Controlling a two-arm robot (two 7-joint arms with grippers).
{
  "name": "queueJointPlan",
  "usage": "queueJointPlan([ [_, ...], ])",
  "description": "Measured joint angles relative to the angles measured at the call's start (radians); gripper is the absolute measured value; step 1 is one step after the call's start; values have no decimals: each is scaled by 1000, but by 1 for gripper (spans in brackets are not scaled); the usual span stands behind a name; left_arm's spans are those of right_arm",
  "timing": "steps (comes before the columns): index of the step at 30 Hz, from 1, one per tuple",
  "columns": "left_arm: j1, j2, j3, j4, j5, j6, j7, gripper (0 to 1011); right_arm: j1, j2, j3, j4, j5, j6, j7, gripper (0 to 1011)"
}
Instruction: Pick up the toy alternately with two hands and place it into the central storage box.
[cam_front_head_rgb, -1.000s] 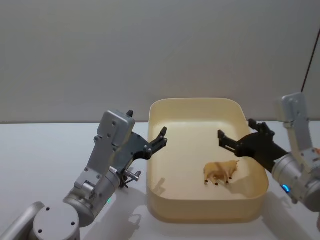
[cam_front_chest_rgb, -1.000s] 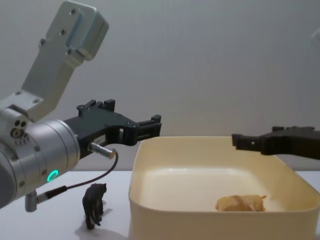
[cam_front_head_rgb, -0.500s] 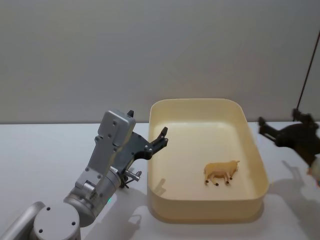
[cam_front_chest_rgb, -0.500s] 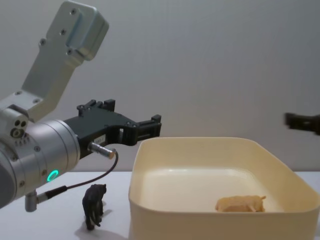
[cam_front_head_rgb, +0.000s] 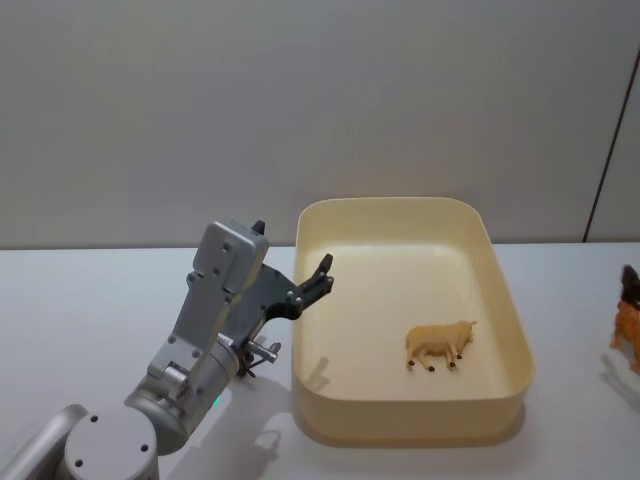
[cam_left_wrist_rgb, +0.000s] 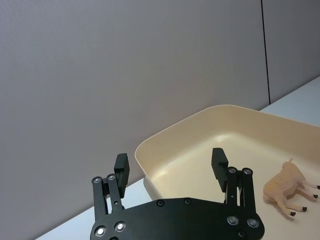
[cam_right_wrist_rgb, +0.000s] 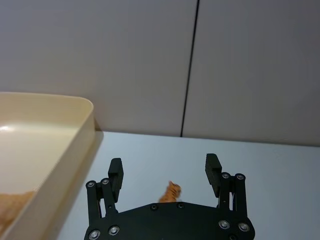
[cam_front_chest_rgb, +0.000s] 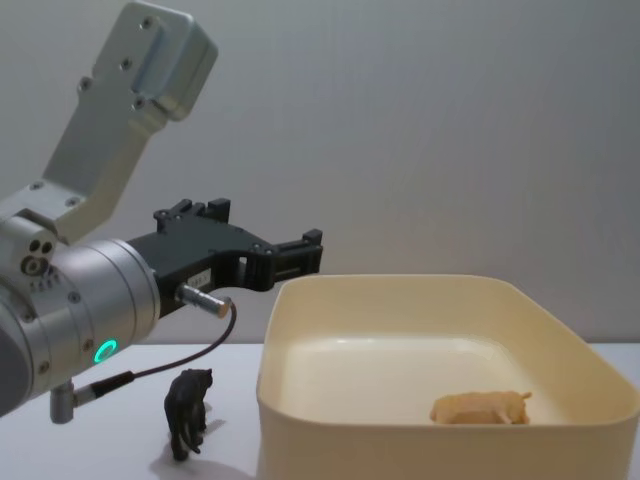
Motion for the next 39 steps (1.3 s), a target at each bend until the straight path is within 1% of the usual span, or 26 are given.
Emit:
queueJointPlan([
  [2,0,0,0,0,0,0,0,1002,-21,12,12,-1,3,3,-7,1001],
  [9,0,0,0,0,0,0,0,1002,-55,31,29,10,0,11,-6,1001],
  [16,0,0,0,0,0,0,0,1002,-52,32,26,44,-16,21,13,1001],
  [24,0,0,0,0,0,0,0,1002,-15,16,4,121,-52,34,33,1001],
  [28,0,0,0,0,0,0,0,1002,1,7,-5,146,-65,38,41,1001],
  [31,0,0,0,0,0,0,0,1002,24,-6,-19,181,-83,40,52,1001],
  [39,0,0,0,0,0,0,0,1002,53,-21,-36,224,-105,44,67,1001],
])
